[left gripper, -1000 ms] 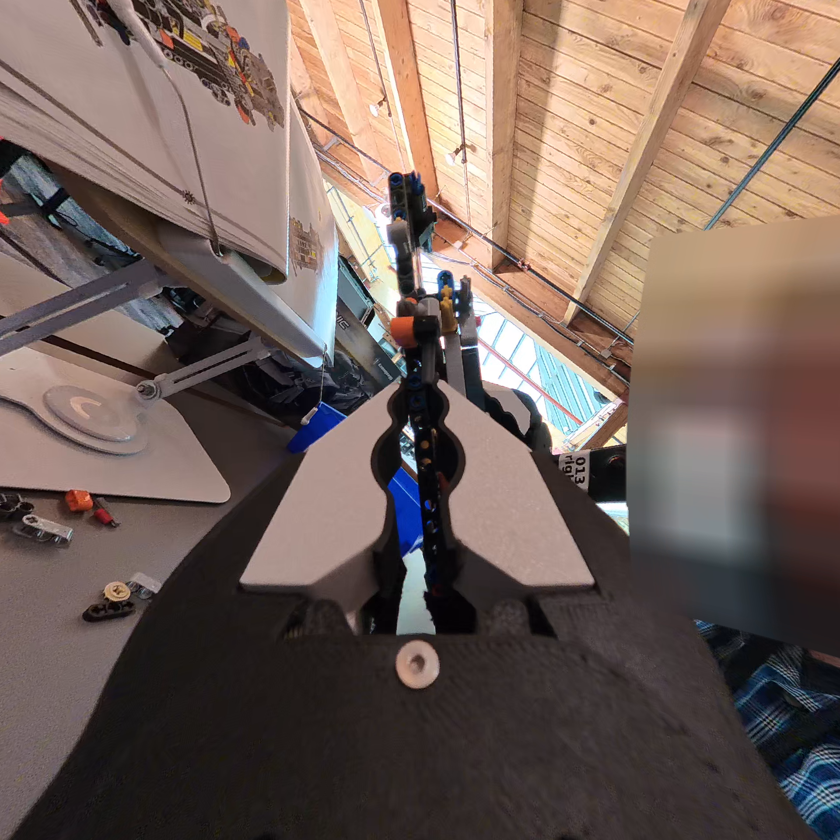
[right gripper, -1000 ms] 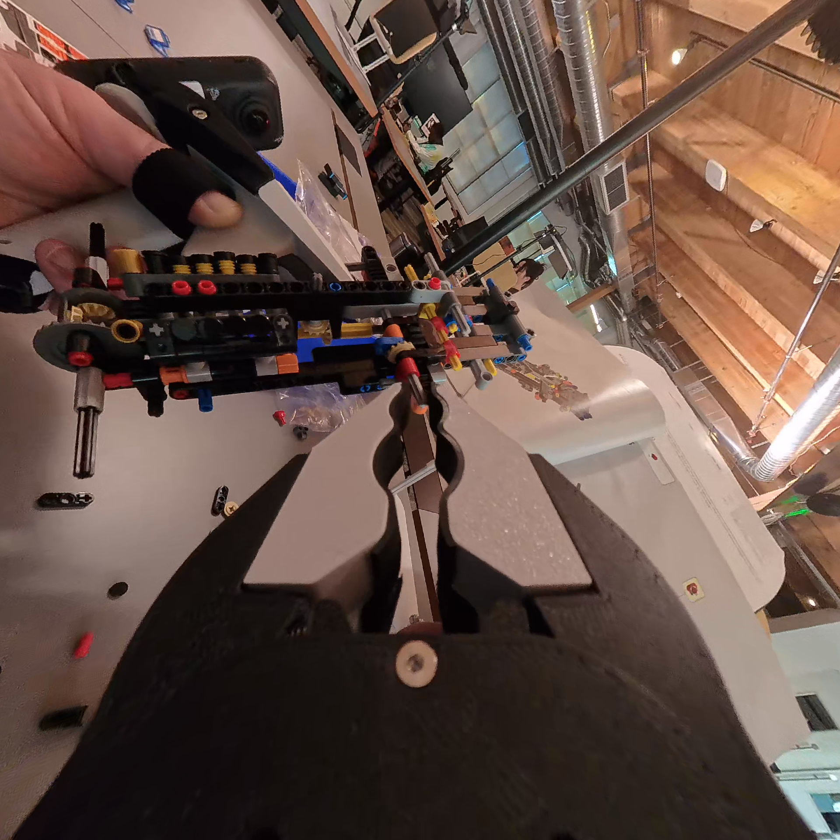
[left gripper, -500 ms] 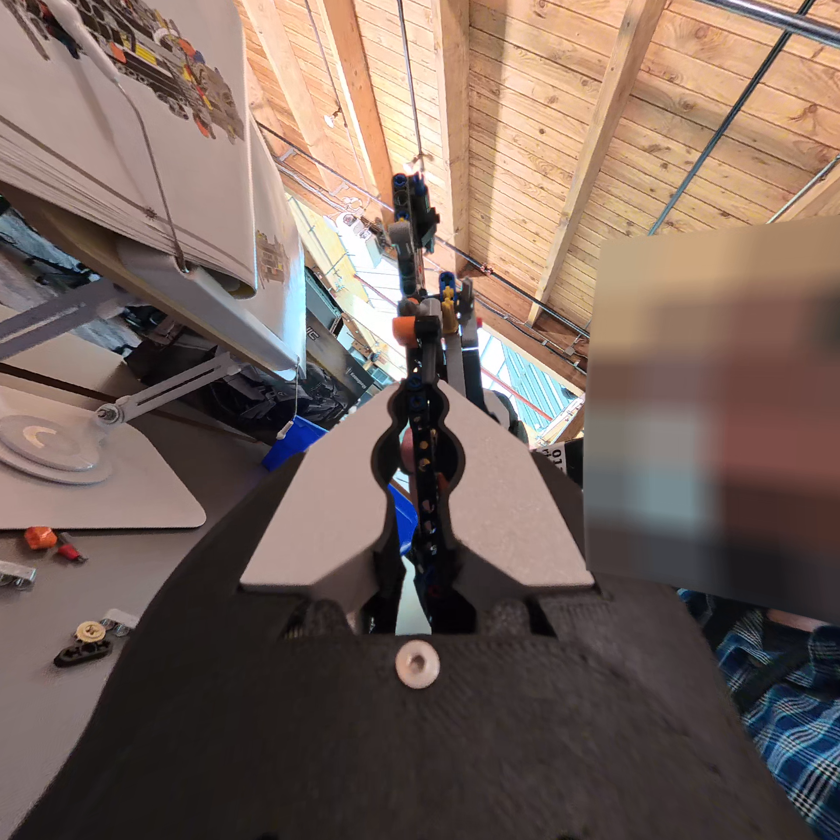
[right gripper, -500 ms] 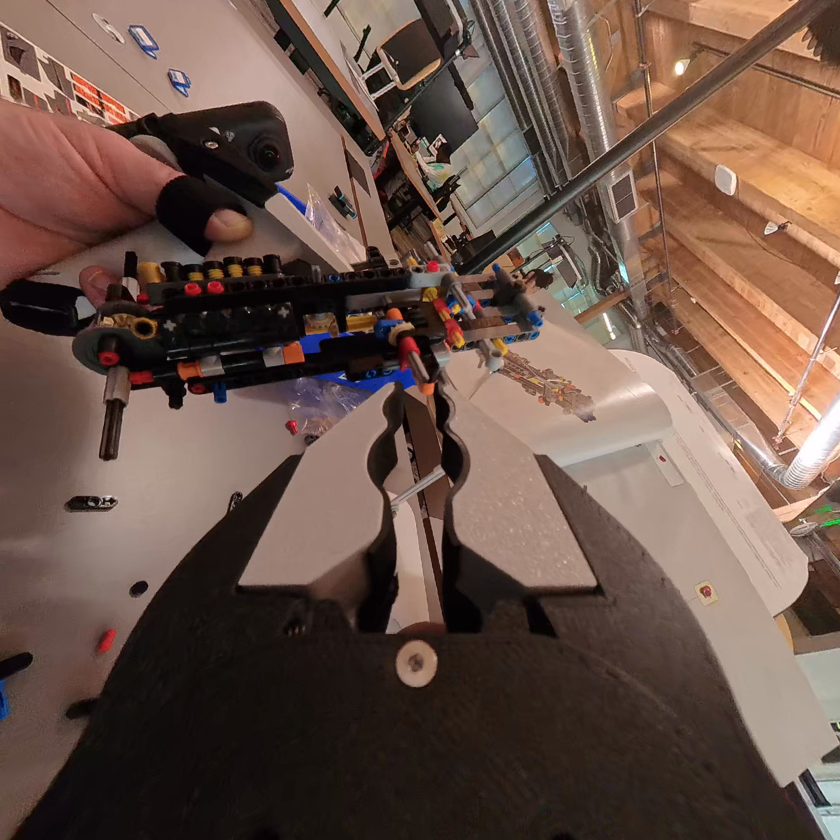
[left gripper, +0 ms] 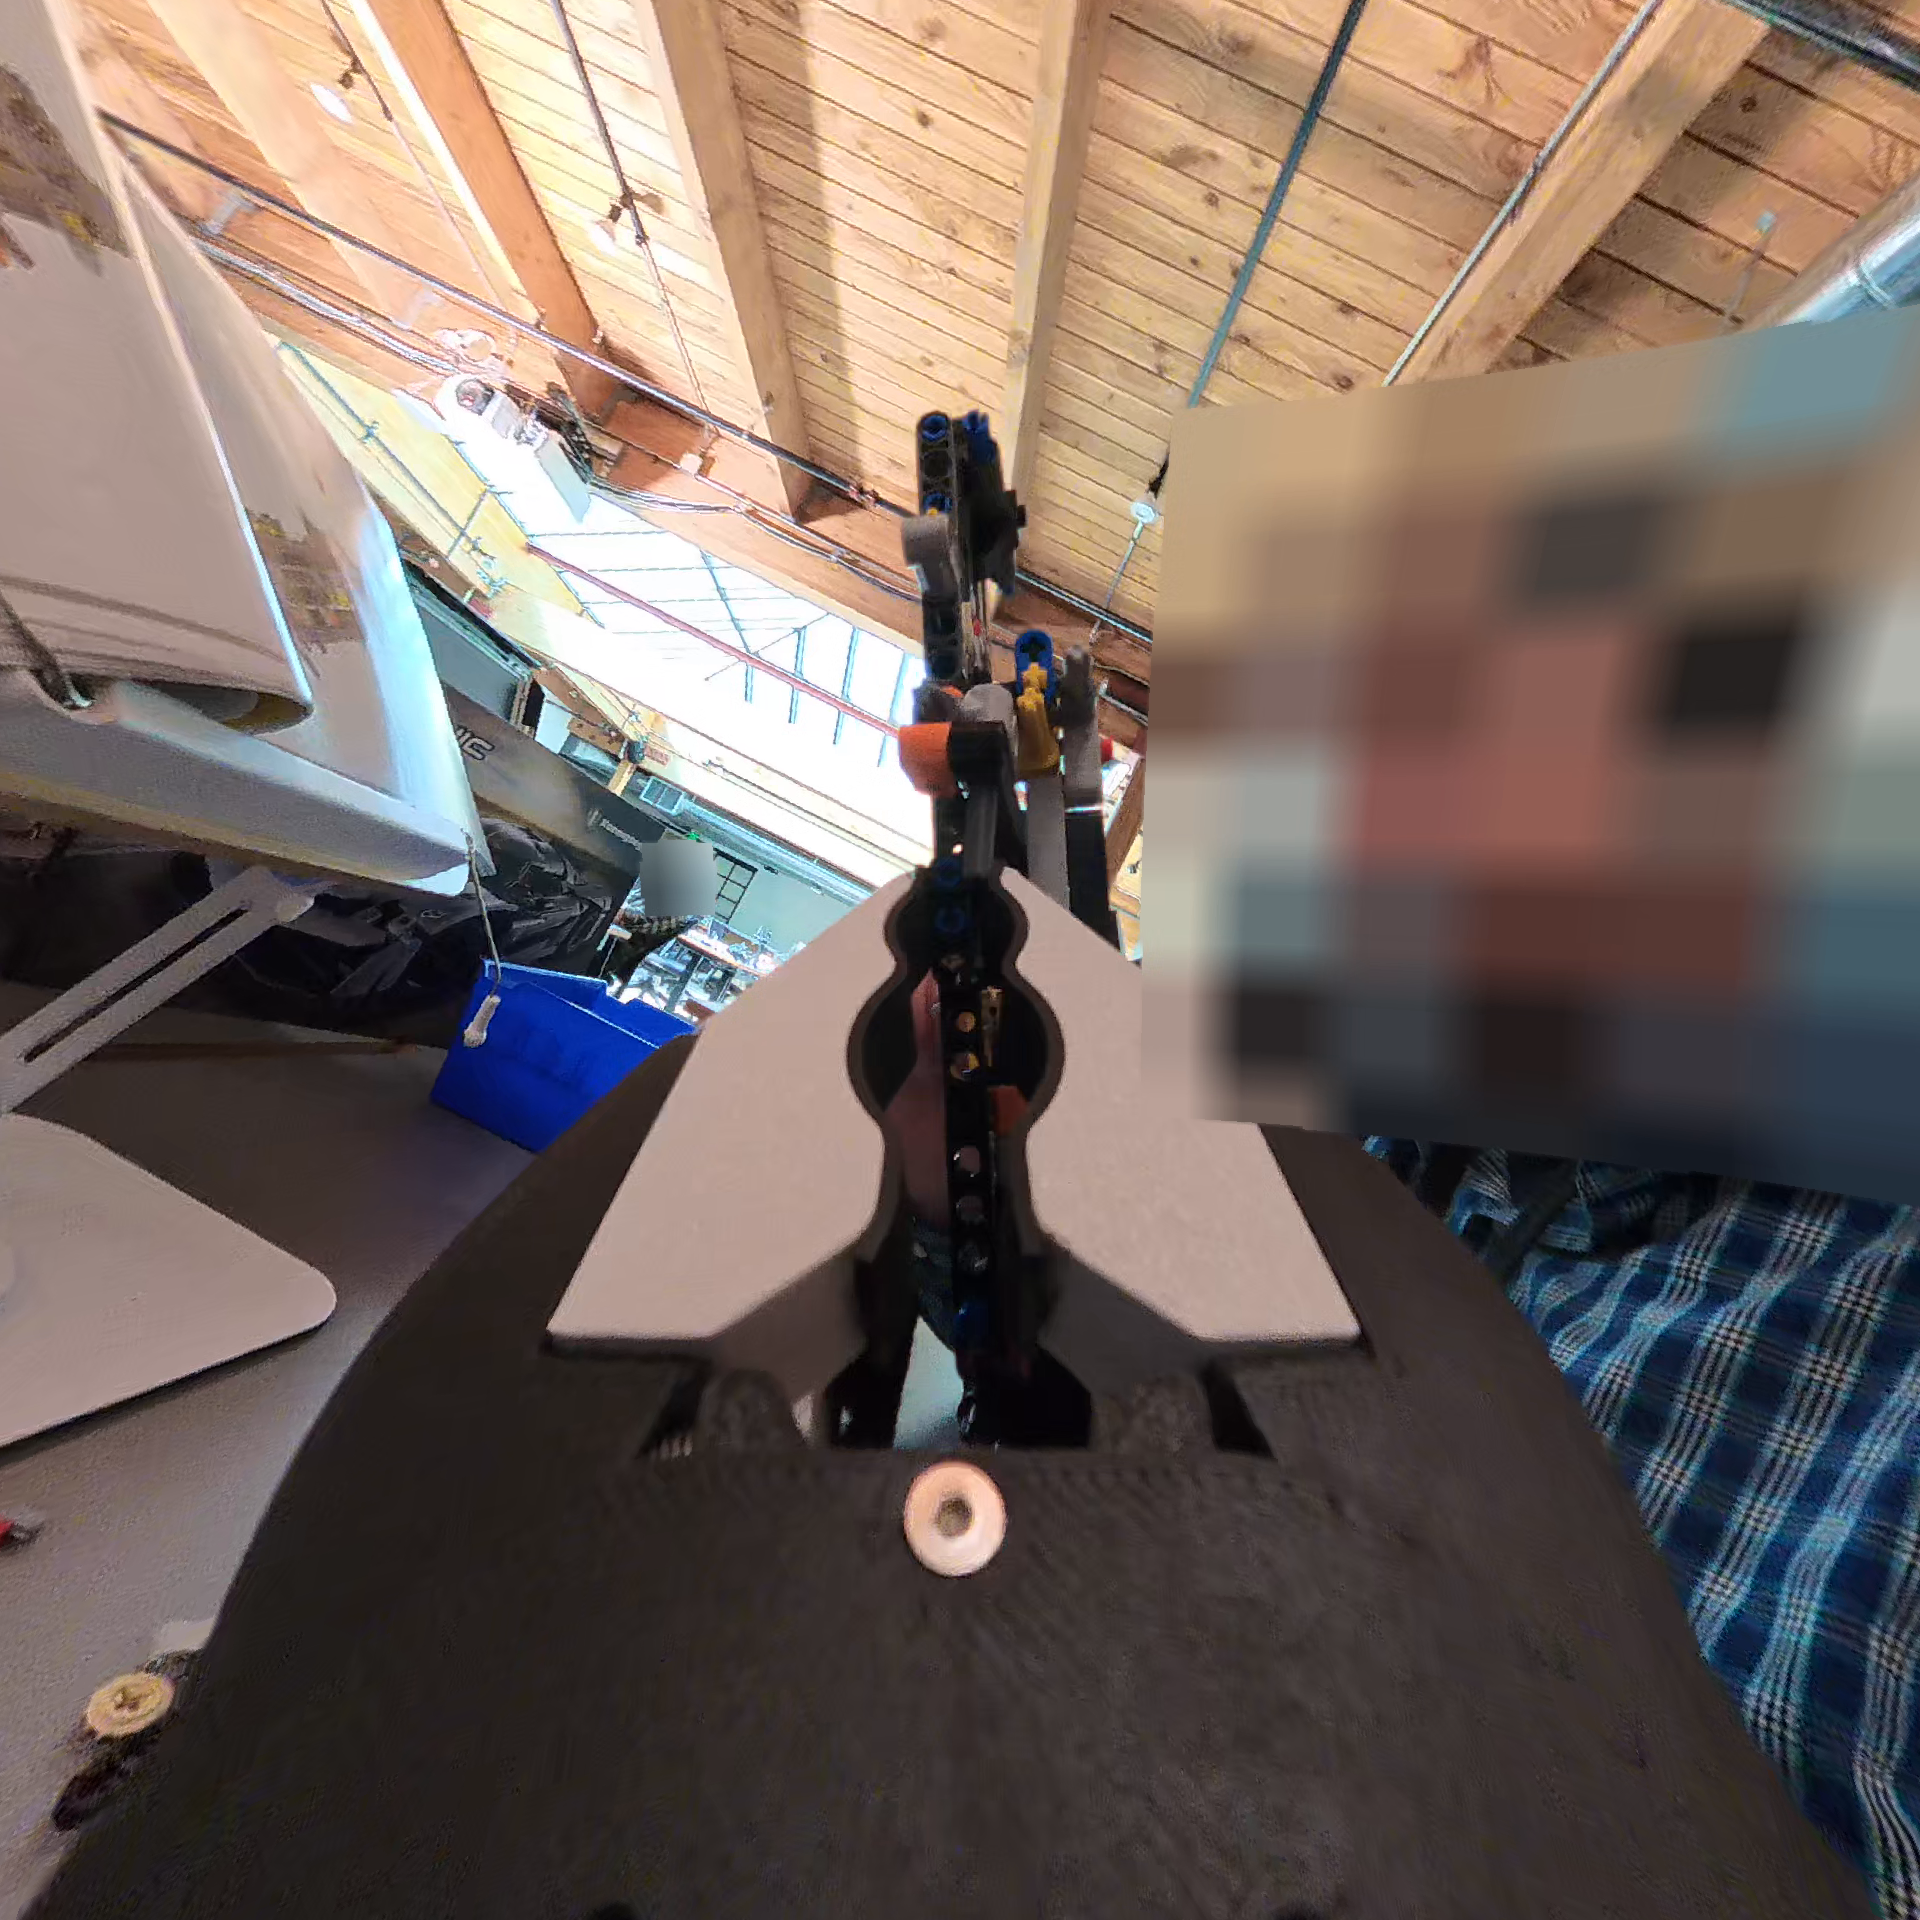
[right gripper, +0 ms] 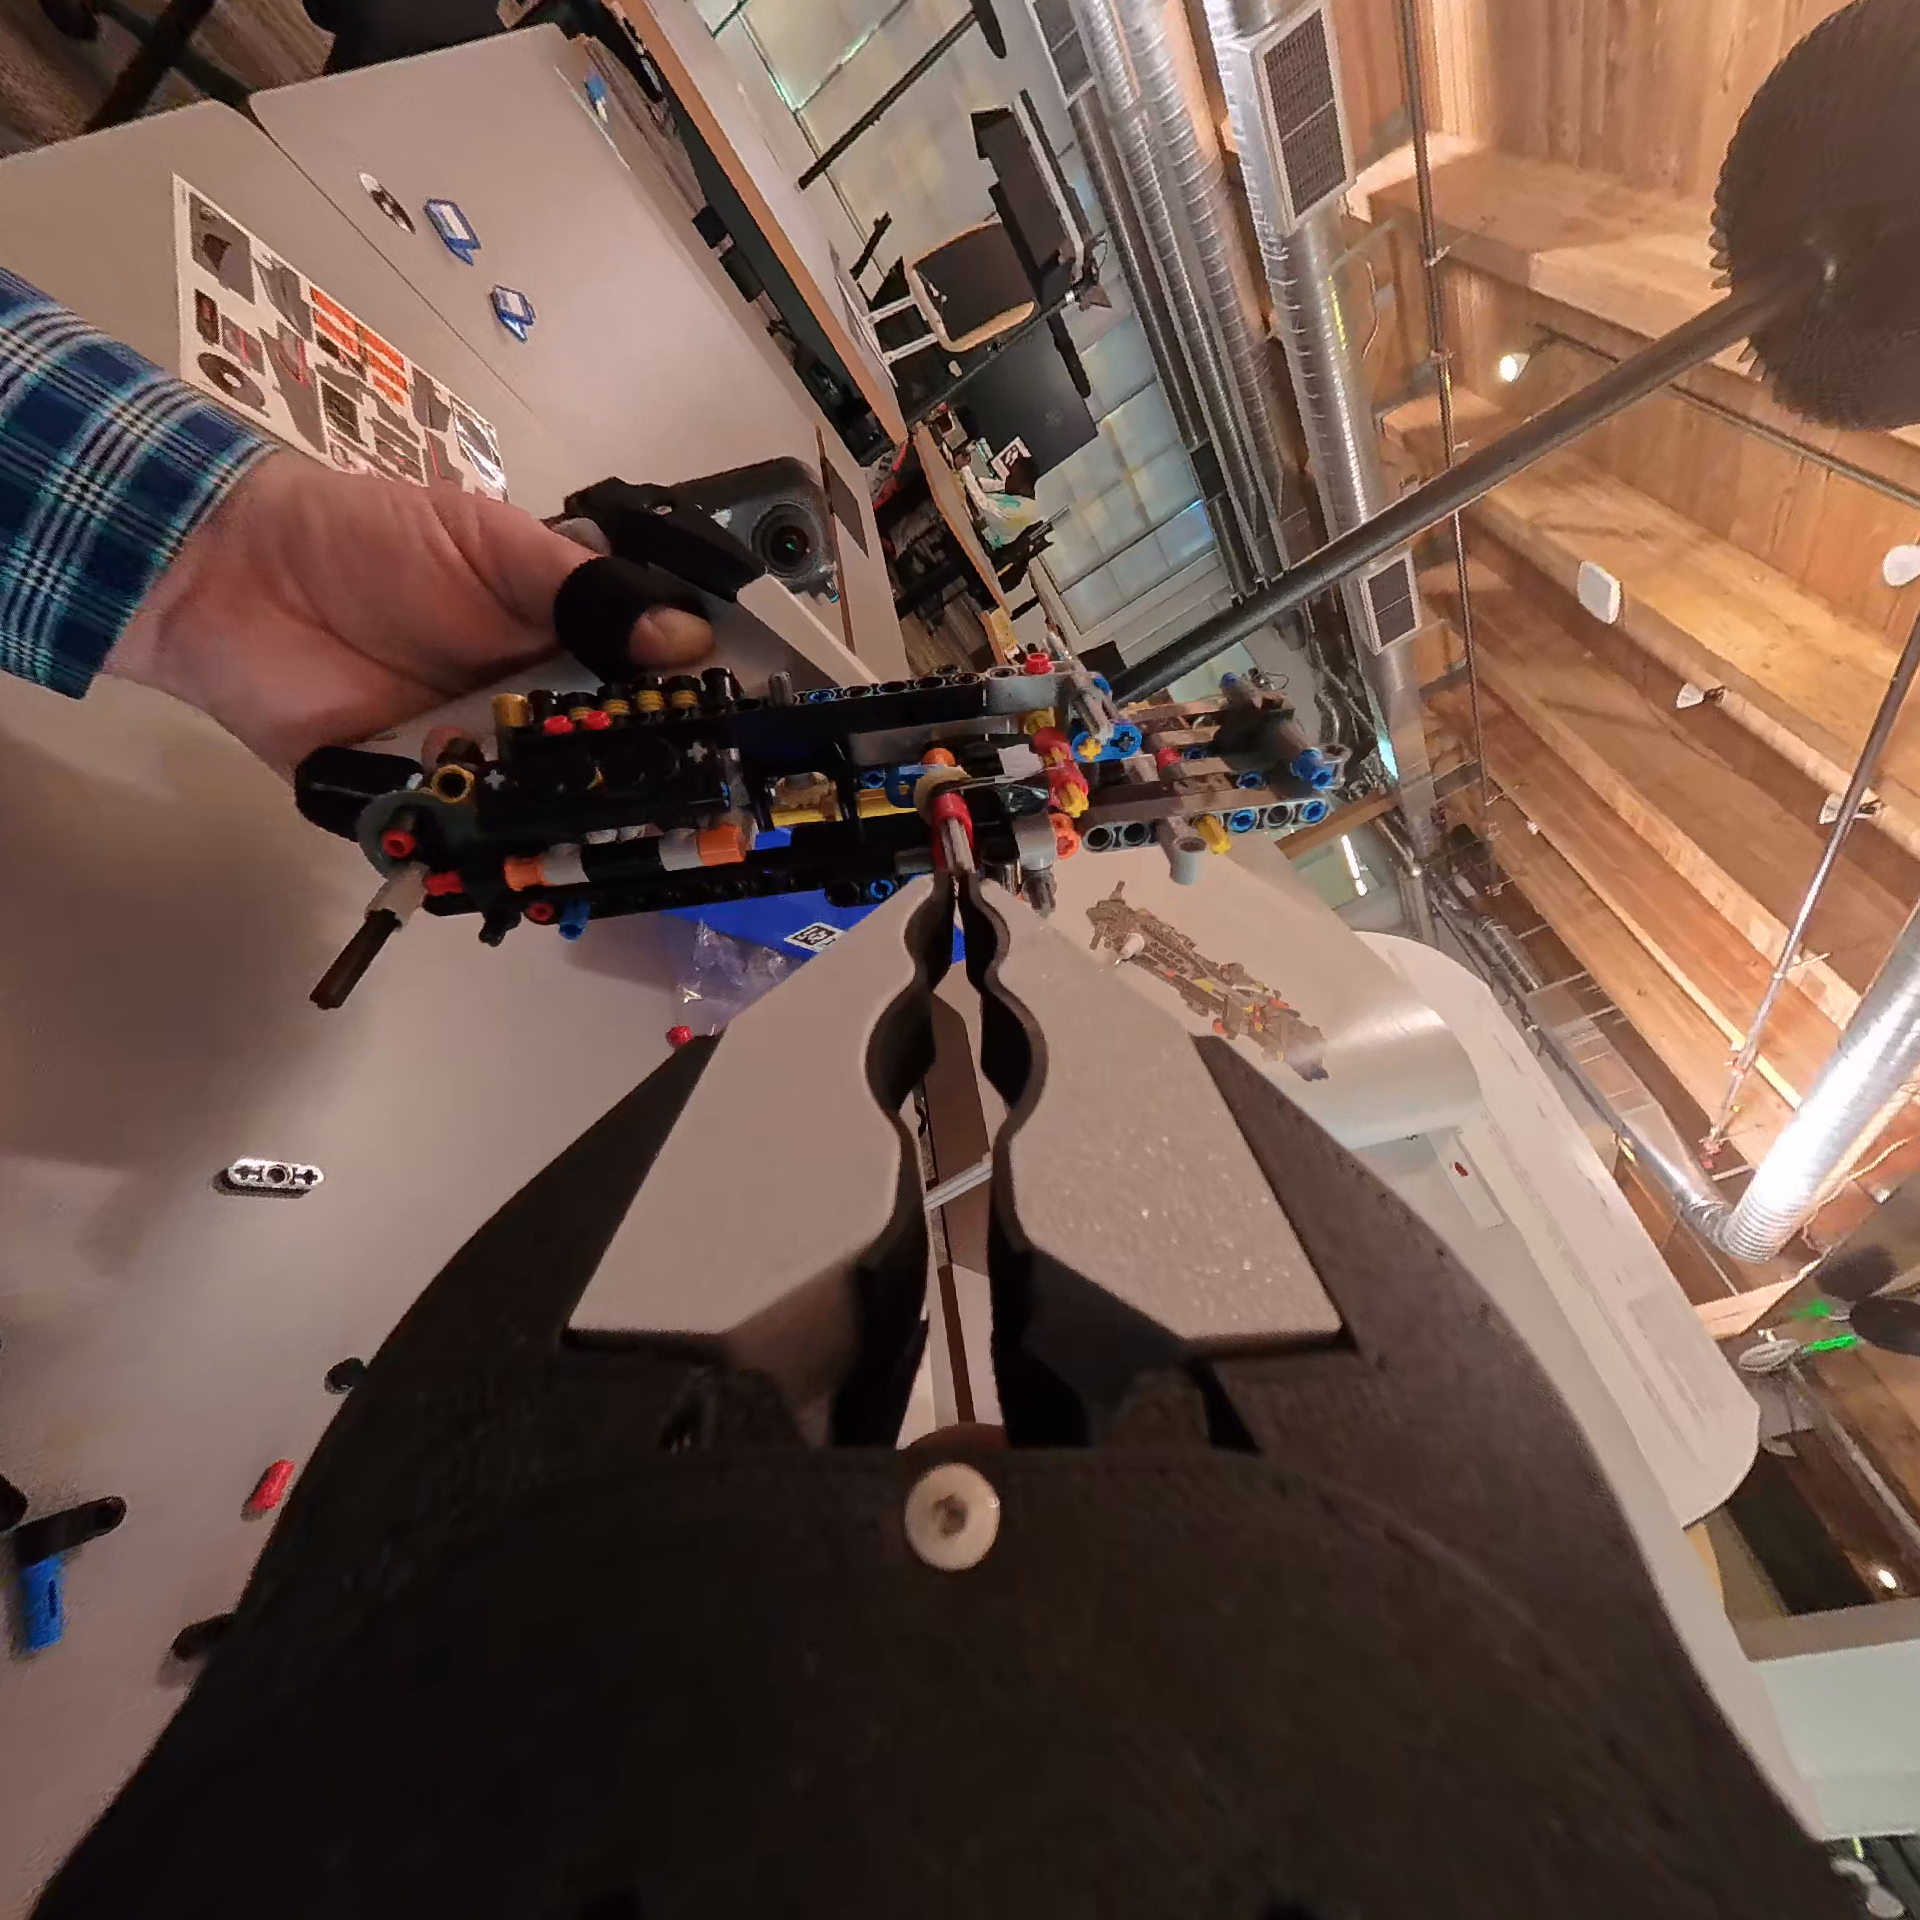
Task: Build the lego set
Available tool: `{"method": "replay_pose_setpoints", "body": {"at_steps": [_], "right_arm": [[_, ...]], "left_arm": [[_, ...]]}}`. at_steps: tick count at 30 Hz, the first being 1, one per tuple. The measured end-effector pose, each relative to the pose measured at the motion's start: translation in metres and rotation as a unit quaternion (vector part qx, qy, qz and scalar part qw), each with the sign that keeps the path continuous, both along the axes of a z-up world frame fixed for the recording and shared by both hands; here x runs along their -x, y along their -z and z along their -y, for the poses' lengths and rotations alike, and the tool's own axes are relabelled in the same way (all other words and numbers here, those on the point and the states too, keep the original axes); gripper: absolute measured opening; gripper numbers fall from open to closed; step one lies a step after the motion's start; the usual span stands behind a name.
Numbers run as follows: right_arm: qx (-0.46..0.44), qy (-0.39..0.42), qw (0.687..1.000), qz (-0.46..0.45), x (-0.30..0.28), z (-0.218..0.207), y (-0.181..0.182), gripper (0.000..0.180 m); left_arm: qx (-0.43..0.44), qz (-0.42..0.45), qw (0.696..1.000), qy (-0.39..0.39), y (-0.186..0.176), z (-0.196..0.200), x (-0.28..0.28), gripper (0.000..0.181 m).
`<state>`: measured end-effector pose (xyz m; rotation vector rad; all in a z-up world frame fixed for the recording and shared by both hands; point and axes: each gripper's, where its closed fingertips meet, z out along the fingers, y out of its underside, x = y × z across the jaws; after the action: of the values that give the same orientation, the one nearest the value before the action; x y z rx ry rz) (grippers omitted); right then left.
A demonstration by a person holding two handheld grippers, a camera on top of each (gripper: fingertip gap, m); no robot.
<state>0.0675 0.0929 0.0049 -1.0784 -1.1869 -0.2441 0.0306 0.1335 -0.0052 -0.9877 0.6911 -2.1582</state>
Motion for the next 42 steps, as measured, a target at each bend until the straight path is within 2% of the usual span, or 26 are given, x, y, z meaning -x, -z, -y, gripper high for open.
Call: {"method": "replay_pose_setpoints", "body": {"at_steps": [1,19,27,42], "right_arm": [[-0.003,-0.002,1.000,0.002,0.001,0.002,0.000,0.000],[-0.004,-0.030,0.999,0.029,0.018,0.015,0.011,0.000],[0.071,-0.018,0.997,-0.003,0.000,-0.007,0.027,0.011],[0.113,-0.018,0.993,-0.010,-0.008,-0.020,0.050,0.008]], "left_arm": [[-0.007,0.002,1.000,0.002,-0.001,0.001,0.001,0.008],[-0.091,0.019,0.995,0.028,0.001,0.008,0.015,0.007],[-0.080,-0.013,0.997,-0.006,0.017,-0.009,0.014,0.008],[-0.062,-0.036,0.997,-0.011,0.035,-0.017,0.007,0.008]]}}
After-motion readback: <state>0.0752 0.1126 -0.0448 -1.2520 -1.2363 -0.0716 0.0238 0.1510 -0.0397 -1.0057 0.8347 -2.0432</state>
